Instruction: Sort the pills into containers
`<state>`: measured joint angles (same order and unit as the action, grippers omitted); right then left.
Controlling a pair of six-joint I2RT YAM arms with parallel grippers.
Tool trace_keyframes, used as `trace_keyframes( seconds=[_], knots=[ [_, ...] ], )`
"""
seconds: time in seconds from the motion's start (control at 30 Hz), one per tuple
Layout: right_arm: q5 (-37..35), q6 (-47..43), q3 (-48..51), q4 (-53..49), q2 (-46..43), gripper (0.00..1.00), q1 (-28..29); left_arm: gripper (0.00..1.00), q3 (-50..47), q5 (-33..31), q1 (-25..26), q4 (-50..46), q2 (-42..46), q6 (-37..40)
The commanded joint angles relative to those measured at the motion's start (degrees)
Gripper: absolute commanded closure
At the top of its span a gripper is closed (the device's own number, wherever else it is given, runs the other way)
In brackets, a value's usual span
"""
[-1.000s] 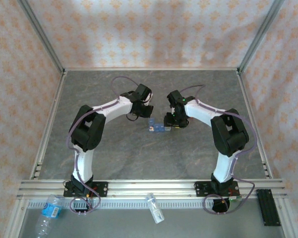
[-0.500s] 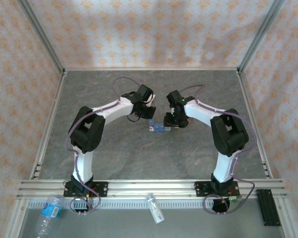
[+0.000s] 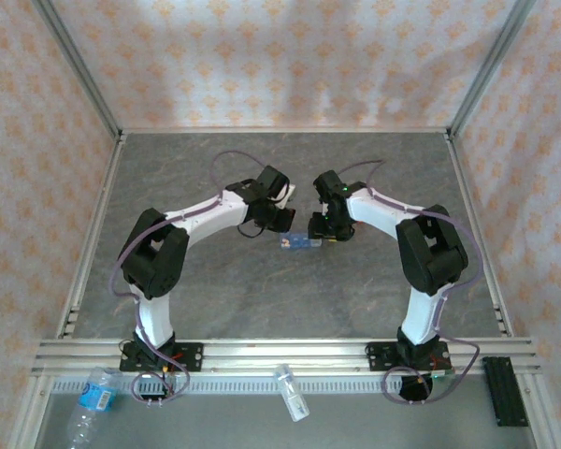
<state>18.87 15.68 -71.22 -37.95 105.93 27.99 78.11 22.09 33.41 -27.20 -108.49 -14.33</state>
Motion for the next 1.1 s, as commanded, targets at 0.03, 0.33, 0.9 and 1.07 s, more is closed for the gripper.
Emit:
trace_keyframes(
  seconds=[0.03,0.33,0.9,1.07],
  knots=[
    [-3.41,0.79,-0.15,-0.89,1.91,0.50,0.14,1.00,-1.67,0.81,0.65,1.14,1.65,-1.14],
    [-3.58,0.68,0.10,-0.92,1.99,0.50,0.14,1.00,0.48,-5.13,-0.20,3.07,3.42,-1.82],
    [-3.23,0.68,-0.32,-0.76,2.05,0.51,0.14,1.00,10.75,-5.15,-3.26,-3.78,-8.74,-1.84],
    [-3.18,0.81,-0.23,-0.76,2.00,0.51,0.14,1.00,9.76,-4.27,-3.26,-3.43,-8.42,-1.85]
  ],
)
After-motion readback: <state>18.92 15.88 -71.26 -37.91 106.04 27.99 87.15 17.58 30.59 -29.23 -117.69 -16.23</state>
